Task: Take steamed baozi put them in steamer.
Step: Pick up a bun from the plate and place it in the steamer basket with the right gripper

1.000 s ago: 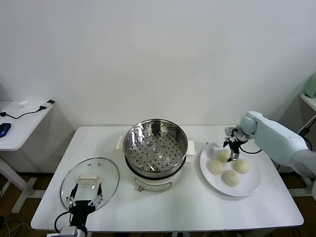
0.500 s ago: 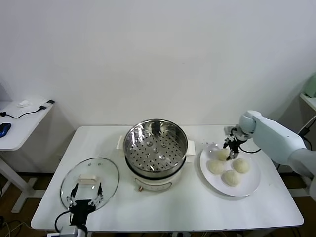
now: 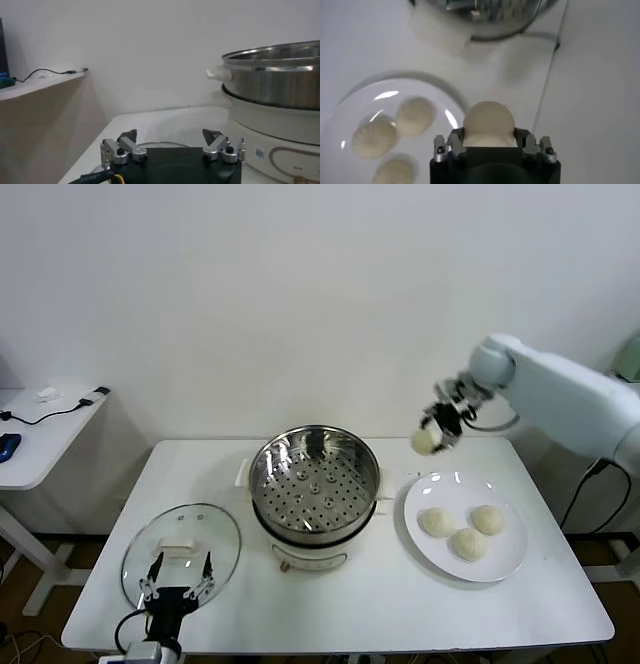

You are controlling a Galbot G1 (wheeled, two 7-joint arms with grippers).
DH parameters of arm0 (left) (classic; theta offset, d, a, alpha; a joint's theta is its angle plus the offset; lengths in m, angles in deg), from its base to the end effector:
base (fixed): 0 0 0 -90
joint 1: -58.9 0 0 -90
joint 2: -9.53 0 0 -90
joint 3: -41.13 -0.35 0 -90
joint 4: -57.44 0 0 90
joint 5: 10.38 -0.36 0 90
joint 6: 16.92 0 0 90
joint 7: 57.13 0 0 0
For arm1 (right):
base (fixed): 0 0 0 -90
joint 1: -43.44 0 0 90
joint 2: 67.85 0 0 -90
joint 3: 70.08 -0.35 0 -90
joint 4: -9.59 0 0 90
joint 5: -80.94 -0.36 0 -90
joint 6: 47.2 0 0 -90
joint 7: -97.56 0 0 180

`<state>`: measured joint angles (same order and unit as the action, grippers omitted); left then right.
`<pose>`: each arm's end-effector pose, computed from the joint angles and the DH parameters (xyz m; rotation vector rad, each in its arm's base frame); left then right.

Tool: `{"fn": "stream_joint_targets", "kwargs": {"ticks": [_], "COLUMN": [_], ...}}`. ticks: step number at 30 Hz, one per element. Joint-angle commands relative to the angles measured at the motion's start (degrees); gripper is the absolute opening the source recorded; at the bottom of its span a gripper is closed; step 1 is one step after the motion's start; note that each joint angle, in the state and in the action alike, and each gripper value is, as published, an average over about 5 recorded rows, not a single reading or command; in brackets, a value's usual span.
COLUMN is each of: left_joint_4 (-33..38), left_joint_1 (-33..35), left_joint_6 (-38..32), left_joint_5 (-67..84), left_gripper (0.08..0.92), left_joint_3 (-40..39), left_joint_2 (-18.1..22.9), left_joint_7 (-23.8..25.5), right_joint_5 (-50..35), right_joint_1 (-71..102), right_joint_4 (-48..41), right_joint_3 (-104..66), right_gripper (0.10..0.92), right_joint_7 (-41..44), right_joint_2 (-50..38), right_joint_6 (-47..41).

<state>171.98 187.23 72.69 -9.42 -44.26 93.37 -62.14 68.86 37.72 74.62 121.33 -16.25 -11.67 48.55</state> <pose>0.1342 0.0477 -0.3566 0.1480 -2.9083 -0.1862 0.5986 -0.0136 -0.0049 1.6469 -1.2216 1.7968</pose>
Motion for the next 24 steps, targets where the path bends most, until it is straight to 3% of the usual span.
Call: {"fn": "stream_joint_targets", "kwargs": {"ticks": [1, 6, 14, 24], "left_joint_4": [1.0, 1.2, 1.8, 1.2], "left_joint_1": [0.3, 0.8, 1.0, 0.6], "left_joint_6": [0.1, 0.0, -0.2, -0.4], "left_joint_5": [-0.4, -0.7, -1.1, -1.1], "left_gripper": [0.823, 0.823, 0.823, 0.823], "left_joint_3": [-0.3, -0.3, -0.7, -0.8], "left_joint_2": [0.2, 0.4, 0.8, 0.8], "left_joint_7": [0.0, -0.2, -0.2, -0.3], "right_joint_5": [-4.2, 5.0, 21.0, 27.0], "right_joint_1": [-12.2, -7.2, 2.3, 8.8], "right_joint_4": [16.5, 11.9, -3.2, -15.2], "right_joint_3": [9.1, 10.0, 6.7, 3.2], "right_gripper": [0.655, 0.661, 0.662, 0.662], "right_joint_7": [-1.5, -2.6, -6.0, -9.3], "right_joint_2": [10.7, 16.9, 22.2, 25.0], "right_joint_6": [10.9, 22.2, 29.9, 32.5]}}
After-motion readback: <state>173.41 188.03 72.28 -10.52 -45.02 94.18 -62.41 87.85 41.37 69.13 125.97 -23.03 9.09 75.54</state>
